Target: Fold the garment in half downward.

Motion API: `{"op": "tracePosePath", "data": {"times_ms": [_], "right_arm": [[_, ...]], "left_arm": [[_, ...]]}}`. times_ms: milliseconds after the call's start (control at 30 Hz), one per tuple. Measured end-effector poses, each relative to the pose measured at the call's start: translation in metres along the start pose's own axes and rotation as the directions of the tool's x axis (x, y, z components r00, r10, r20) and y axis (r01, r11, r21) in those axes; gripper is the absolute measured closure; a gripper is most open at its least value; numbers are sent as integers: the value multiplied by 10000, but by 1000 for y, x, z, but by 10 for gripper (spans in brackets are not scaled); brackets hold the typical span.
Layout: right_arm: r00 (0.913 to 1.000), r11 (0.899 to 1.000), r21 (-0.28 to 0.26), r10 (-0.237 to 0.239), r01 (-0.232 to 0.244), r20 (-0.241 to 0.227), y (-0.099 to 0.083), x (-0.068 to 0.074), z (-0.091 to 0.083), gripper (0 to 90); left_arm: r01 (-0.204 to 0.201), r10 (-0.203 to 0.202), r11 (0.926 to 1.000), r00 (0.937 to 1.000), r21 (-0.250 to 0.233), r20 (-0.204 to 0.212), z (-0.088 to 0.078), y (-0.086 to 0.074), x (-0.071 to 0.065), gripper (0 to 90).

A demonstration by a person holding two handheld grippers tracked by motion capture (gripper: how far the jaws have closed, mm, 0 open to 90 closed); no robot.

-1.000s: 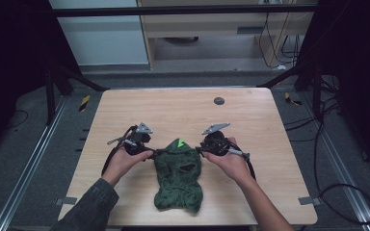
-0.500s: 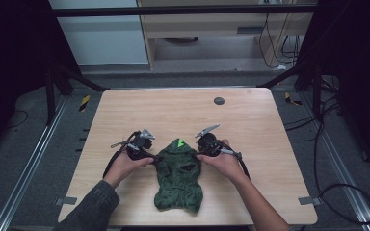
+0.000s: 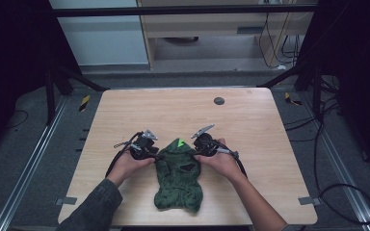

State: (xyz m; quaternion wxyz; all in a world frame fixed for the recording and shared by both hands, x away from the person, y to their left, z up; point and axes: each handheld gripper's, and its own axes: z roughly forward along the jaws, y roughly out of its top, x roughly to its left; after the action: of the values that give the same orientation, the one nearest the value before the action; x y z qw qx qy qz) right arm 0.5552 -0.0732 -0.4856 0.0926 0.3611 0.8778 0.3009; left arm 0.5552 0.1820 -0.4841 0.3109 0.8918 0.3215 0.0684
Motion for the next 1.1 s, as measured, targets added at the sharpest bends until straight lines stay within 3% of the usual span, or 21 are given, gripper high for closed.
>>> {"op": "tracePosePath", "data": {"times_ms": [100, 267, 633, 833, 1100], "right_arm": [[9998, 9997, 190, -149, 152, -160, 2, 2, 0, 713], [9985, 9986, 425, -286, 306, -474, 6, 4, 1, 838], [9973, 9974, 290, -655, 665, -341, 22, -2, -10, 855], [9968, 9967, -117, -799, 798, -68, 44, -9, -26, 856], [9955, 9948, -410, -925, 934, 225, 64, -14, -37, 856]], "left_arm": [[17, -18, 10000, 9997, 28, 241, 0, 0, -1, 692], [-95, 91, 9998, 9996, 164, 250, -1, 1, -3, 790], [-21, 22, 9998, 10000, -176, 39, -14, 7, 2, 808], [-251, 227, 9984, 9987, -510, -462, -30, 24, 7, 808], [-429, 360, 9954, 9961, -854, -800, -44, 38, 10, 807]]}}
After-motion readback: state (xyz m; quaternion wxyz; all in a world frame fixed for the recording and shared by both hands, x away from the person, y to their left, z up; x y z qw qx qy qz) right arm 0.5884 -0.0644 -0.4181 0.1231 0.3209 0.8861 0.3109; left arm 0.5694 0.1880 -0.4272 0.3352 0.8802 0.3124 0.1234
